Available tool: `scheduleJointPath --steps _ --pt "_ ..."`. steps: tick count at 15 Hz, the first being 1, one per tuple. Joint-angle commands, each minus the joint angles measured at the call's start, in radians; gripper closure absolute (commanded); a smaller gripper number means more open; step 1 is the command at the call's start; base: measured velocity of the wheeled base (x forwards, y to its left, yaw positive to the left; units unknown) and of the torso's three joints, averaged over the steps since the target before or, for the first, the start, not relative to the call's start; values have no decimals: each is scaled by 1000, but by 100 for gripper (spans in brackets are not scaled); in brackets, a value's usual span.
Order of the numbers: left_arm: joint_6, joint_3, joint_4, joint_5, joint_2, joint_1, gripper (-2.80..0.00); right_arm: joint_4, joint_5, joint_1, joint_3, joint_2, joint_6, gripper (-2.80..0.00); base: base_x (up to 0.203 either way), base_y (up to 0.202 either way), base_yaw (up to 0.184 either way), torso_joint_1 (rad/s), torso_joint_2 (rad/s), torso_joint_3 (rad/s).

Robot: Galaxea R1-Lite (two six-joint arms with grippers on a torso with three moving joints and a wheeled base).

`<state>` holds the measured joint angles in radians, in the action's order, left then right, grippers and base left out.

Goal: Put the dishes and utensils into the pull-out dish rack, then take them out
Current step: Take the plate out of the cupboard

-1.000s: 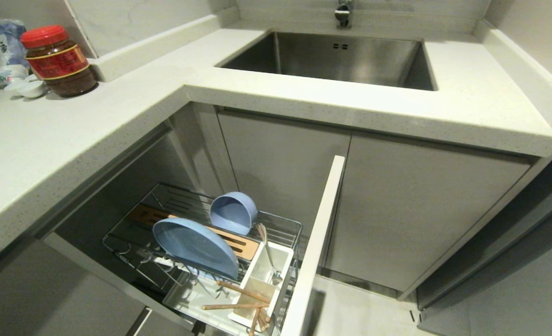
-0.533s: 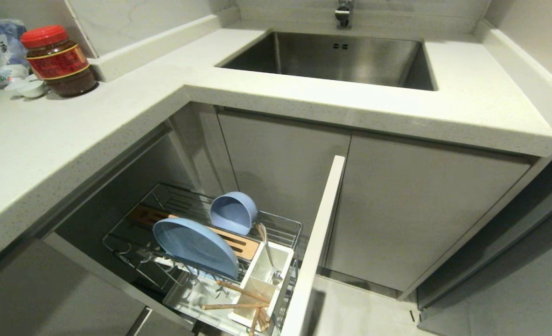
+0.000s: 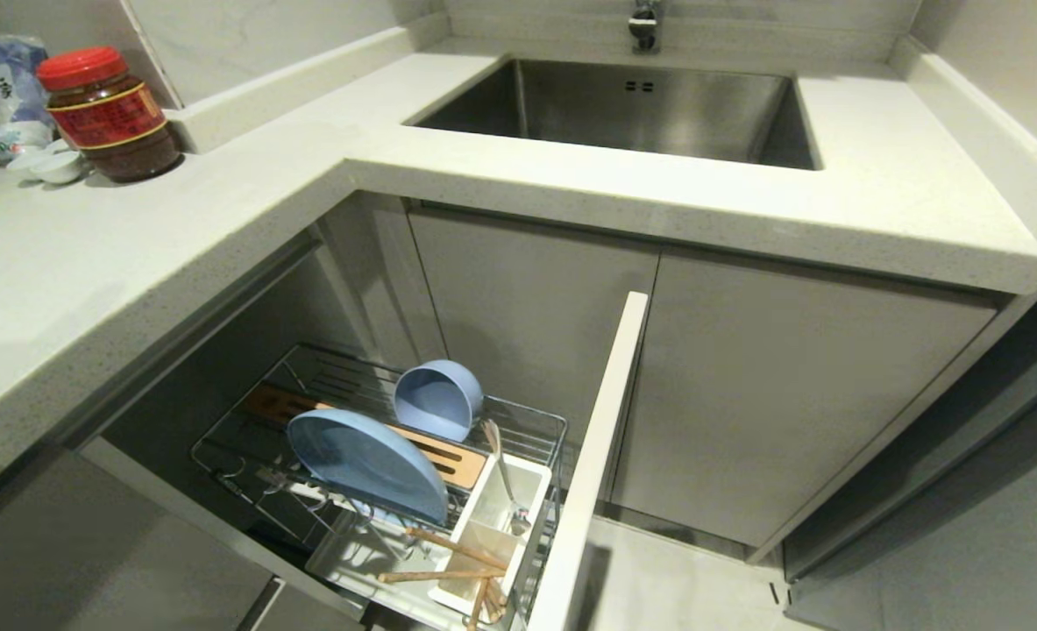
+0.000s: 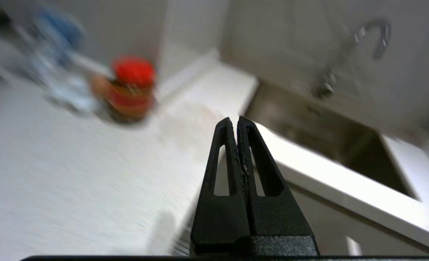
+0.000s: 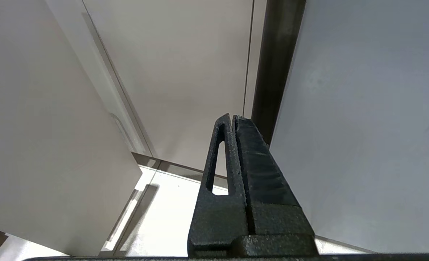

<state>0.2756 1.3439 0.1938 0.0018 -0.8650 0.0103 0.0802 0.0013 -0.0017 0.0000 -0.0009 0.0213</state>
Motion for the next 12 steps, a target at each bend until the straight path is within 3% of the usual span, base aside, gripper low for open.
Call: scheduleJointPath --steps 1,3,5,6,8,12 --pt "27 -10 30 22 -76 186 0 1 0 0 26 -1 0 0 0 0 0 0 0 0" --pt "38 -58 35 110 -110 369 0 1 0 0 26 -1 0 0 0 0 0 0 0 0" --pt "50 -125 17 250 -164 537 0 1 0 0 26 -1 0 0 0 0 0 0 0 0" --pt "67 -149 14 324 -204 586 0 1 0 0 26 -1 0 0 0 0 0 0 0 0" --pt "98 -167 45 391 -280 628 0 1 0 0 26 -1 0 0 0 0 0 0 0 0" --pt "270 -158 178 447 -396 695 0 0 0 0 26 -1 0 0 0 0 0 0 0 0"
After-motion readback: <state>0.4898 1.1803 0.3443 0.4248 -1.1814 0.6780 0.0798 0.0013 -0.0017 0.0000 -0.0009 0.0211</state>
